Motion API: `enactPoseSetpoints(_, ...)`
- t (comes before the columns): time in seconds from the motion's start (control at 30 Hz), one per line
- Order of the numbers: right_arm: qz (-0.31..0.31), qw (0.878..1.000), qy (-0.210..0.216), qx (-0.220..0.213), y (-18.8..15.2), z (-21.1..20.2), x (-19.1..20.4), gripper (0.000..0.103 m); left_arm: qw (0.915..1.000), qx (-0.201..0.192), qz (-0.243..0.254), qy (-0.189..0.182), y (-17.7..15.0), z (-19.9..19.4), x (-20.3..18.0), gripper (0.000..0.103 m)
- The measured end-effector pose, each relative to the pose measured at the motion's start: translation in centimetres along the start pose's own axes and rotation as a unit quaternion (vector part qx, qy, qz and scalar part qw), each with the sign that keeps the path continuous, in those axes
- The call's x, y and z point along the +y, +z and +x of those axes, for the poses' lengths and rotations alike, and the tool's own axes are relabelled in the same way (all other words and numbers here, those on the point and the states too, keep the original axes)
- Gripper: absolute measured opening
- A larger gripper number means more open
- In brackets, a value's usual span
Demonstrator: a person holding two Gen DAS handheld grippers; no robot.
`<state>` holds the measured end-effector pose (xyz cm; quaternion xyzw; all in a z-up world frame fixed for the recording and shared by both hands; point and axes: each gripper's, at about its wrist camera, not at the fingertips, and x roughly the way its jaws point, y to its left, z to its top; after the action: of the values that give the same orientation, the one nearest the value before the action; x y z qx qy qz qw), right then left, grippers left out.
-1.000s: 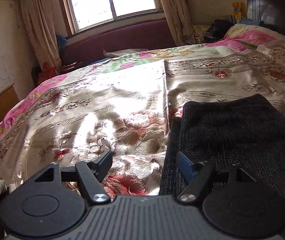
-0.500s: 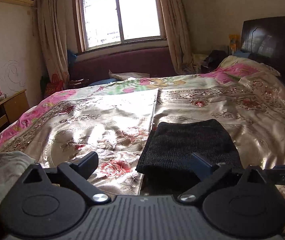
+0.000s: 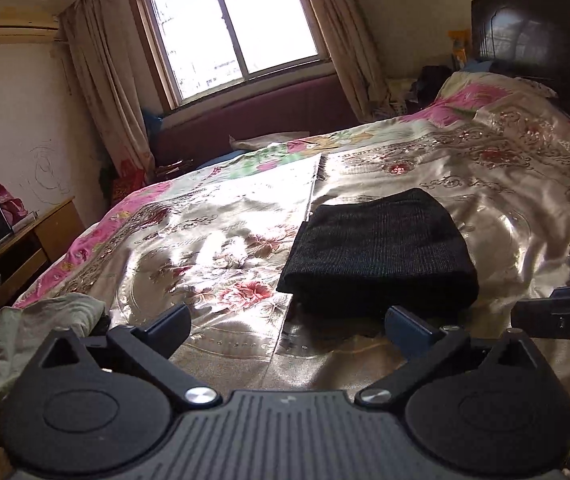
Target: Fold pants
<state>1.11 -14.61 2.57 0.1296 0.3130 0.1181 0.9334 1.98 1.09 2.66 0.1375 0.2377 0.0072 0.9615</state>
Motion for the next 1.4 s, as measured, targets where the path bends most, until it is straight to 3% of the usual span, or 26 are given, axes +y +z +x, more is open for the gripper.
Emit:
enactPoseSetpoints(0.27,-0.006,1.0,-0.016,0.002,-1.1,-1.2,0.2,0.035,0.9977,0.029,-0.047,-0.038,-0.9,-0.9,0.7,0.103)
enactPoseSetpoints(0.47,-0.009,1.0,-0.016,0.006,-1.8,-1.5,0.6,0.035,0.9967,0.035,-0.061,-0.042,-1.5,-1.5,1.0,0.103)
enactPoseSetpoints(1.4,-0.024,1.0,-0.012,-0.012,-1.1,-3.1,1.7,0.035,0.9956,0.006,-0.083,-0.043,-0.4,-3.9,2.2,0.103)
